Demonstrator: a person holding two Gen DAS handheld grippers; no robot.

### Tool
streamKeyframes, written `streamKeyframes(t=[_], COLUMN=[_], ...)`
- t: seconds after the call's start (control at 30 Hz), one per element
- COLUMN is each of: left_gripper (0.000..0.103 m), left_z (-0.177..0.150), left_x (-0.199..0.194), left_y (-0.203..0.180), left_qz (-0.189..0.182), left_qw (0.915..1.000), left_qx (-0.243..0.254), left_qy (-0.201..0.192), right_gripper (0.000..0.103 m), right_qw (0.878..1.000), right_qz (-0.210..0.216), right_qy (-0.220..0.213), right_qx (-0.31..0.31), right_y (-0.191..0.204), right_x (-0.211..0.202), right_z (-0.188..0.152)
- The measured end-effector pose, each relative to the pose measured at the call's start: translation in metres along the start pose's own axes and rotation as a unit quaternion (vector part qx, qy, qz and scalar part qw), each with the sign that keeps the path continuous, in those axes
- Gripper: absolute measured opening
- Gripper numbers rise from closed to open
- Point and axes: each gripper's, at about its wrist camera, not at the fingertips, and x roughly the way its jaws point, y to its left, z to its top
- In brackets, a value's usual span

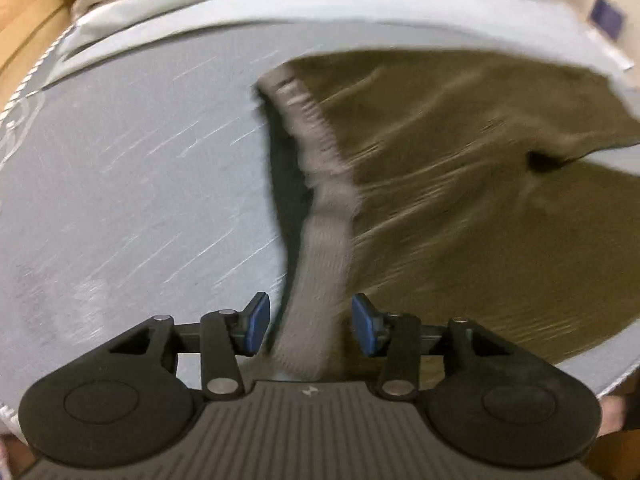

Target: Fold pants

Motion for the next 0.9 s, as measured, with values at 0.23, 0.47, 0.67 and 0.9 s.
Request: streamKeyframes(t=[0.23, 0.47, 0.67, 0.9], left_gripper=[0.048, 0.064, 0.076, 0.085], left_z=[-0.015, 0.004, 0.033, 0.055], left_x=[0.052, 0.030, 0.016, 0.004], left_y=[-0.029, -0.043, -0.034, -0.040], left_qz=[-0.007, 0.000, 0.008, 0.019], left_qw=[0.9902, 0.9958, 0.9996, 0.9949], left_qx=[0.086, 0.082, 0.006, -0.036], left_qy=[0.110, 0.042, -0.024, -0.093], right_gripper=[0.041, 0.041, 0.044, 0.044], right_qw=[0.995, 0.993, 0.976, 0.946], right_qz=[0.060, 0.051, 0.144, 0.212], right_qy=[0.079, 0.048, -0.067, -0.140], right_qx=[-0.027, -0.093, -0.149, -0.201], right_y=[0.015, 0.041, 0.086, 0.163], right_x=[0.021, 0.009, -0.050, -0.115], right_z=[-0.008, -0.006, -0.004, -0.030])
